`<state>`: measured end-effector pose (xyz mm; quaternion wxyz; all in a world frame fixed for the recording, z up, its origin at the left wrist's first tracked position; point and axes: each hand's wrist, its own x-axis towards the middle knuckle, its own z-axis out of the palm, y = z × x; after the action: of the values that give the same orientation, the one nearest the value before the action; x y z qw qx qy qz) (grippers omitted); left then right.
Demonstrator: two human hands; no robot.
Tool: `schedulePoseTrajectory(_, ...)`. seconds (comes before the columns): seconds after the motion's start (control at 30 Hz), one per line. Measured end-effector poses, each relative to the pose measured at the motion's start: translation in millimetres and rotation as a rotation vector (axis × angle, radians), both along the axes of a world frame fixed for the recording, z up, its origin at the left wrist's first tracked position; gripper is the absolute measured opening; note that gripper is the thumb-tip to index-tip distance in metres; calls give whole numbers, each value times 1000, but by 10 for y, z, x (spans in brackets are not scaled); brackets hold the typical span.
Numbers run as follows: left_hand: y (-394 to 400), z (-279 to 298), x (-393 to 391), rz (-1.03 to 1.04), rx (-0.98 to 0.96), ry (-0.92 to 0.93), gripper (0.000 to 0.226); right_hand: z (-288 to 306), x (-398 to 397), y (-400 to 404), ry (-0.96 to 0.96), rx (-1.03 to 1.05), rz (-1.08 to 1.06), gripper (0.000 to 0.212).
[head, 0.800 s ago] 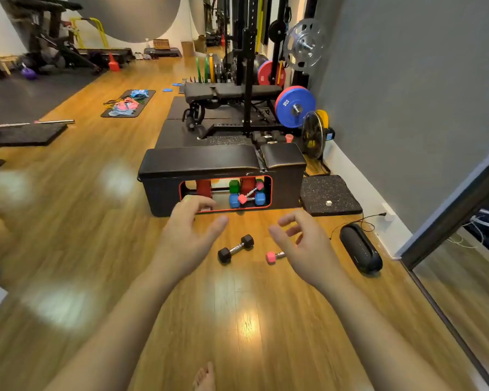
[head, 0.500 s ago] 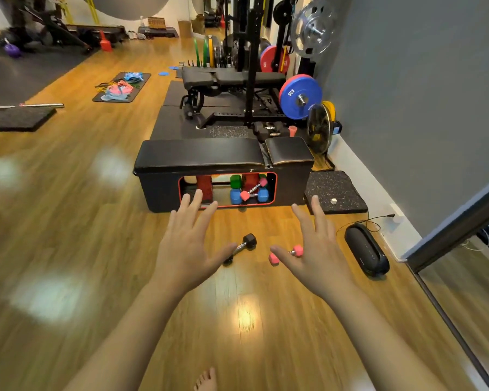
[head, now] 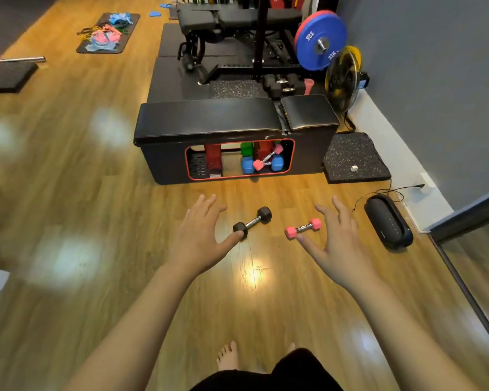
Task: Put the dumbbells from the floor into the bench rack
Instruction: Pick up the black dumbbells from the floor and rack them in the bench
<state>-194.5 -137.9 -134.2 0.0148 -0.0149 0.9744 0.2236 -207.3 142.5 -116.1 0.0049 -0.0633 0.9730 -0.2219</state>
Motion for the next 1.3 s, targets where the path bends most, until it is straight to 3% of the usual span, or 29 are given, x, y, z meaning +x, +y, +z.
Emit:
schedulePoseTrajectory(0.23, 152, -264, -665, 15, 87, -85, 62, -240, -669, 167, -62, -8, -34, 66)
schedulePoseTrajectory(0.4, 109, -527, -1216, 85, 45, -138, 49, -547, -1476, 207, -145, -28, -3, 62)
schedulePoseTrajectory(0.57, -26, -565, -1632, 259, 89, -211, 35, -686, -2159, -50, -248, -61, 172, 52)
schedulePoseTrajectory(0.93, -682, -803, -1762, 675, 219, -293, 36, -887, -2949, -1418, -327, -79, 606, 50)
schedulePoseTrajectory(1.13, -1378, -1148, -1797, 787, 362, -354, 33, -1169, -3115, -2276, -455, -71, 598, 48)
schedulePoseTrajectory(1.3, -2173, -1567, -2056, 729, 421, -429, 29, -1617, -3221, -3053, -634, -215, 343, 36)
